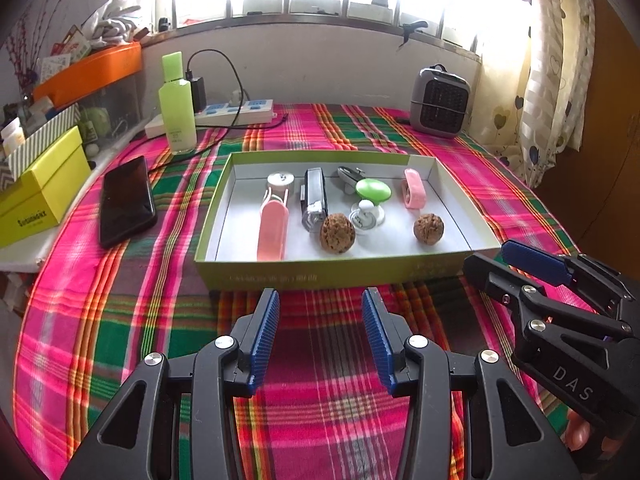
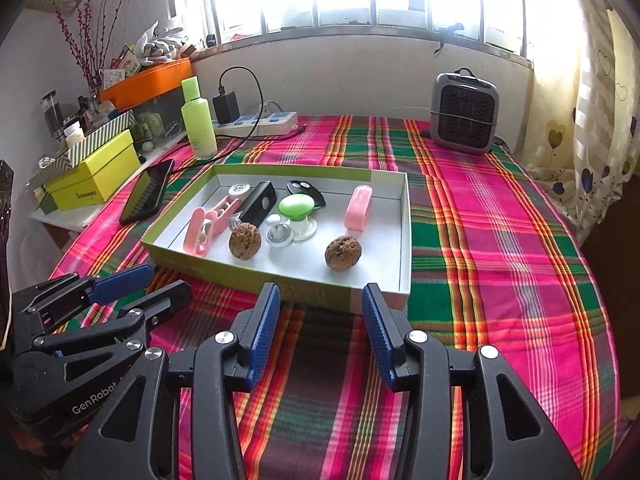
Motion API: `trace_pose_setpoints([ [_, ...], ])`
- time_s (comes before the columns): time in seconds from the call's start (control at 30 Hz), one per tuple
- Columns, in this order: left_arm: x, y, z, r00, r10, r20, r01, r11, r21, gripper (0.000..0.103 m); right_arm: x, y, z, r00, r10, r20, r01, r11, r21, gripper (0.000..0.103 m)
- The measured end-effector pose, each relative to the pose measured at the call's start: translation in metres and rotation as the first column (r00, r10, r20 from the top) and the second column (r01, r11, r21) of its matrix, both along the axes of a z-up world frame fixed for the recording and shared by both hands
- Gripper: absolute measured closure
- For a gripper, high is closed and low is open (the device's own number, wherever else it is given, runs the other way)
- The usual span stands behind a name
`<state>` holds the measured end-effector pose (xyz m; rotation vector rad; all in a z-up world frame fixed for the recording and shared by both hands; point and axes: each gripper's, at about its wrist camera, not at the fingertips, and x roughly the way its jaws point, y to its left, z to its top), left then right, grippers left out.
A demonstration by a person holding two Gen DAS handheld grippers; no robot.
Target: Organize objects
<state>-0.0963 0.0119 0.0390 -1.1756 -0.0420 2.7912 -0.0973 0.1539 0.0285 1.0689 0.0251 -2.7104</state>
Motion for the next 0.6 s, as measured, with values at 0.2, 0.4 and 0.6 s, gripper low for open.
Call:
trace_pose_setpoints([
  [0.2, 0.013, -0.001, -0.003, 1.000, -0.002, 0.004, 0.002, 1.000, -0.007, 0.061, 0.012, -0.001, -0.002, 1.000, -0.005, 0.002, 0.005, 1.000, 0.002, 0.059],
  [0.4, 0.022, -0.001, -0.009, 1.000, 0.000, 0.018, 0.001, 1.000, -0.017, 0.061, 0.022, -0.003, -0.010, 1.000, -0.004, 0.017, 0.004, 1.000, 0.001, 0.059],
  [0.6, 0.031, -0.003, -0.016, 0.999, 0.002, 0.032, -0.002, 1.000, -0.017, 0.061, 0.030, -0.006, -0.017, 0.999, -0.008, 0.037, 0.008, 1.000, 0.013, 0.059],
])
